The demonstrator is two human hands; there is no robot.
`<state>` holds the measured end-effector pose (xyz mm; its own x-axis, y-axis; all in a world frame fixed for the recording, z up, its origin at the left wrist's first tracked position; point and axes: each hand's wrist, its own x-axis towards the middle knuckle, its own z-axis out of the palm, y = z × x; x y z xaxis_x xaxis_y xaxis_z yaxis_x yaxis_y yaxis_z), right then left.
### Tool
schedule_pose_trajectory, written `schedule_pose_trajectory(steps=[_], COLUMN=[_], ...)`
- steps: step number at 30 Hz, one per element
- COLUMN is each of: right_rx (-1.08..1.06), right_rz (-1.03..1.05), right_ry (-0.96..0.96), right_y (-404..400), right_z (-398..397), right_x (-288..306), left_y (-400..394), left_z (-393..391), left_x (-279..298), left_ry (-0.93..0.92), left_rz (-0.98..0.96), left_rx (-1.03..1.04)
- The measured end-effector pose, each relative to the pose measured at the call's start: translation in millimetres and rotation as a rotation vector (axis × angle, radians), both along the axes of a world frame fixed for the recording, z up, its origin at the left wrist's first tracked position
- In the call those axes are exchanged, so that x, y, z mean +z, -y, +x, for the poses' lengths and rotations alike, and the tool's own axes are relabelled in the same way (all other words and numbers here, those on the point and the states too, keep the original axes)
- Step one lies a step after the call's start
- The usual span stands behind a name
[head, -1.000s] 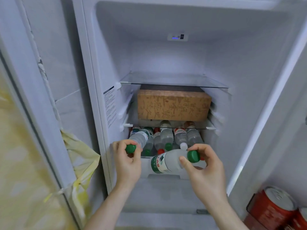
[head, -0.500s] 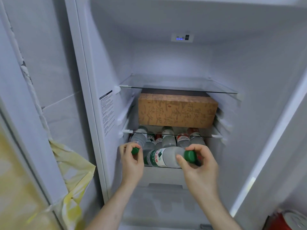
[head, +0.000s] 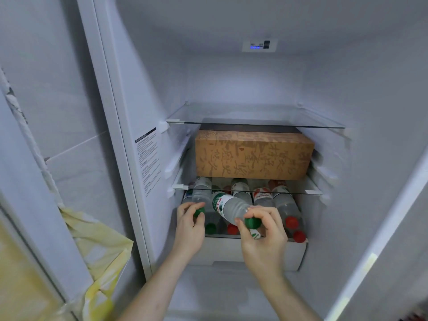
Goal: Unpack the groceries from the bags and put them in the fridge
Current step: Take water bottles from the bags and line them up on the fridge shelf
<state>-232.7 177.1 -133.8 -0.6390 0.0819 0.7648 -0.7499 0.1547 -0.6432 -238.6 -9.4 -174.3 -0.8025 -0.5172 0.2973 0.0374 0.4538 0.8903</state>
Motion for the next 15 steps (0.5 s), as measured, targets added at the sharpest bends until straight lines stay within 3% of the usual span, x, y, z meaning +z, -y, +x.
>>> schedule_pose_trajectory(steps=[5,15], right_rx=[-0.036,0.042], right_rz=[0.065,0.229], right_ry=[-0.092,-0.090], right_y=[10,30], right_z=[-9,-27], right_x=[-6,-25], left_y=[3,7], left_z=[0,3], left_x=[-3,-2], left_ry=[-0.013,0.001], left_rz=[0.001,-0.044], left_rx=[-0.015,-0.042])
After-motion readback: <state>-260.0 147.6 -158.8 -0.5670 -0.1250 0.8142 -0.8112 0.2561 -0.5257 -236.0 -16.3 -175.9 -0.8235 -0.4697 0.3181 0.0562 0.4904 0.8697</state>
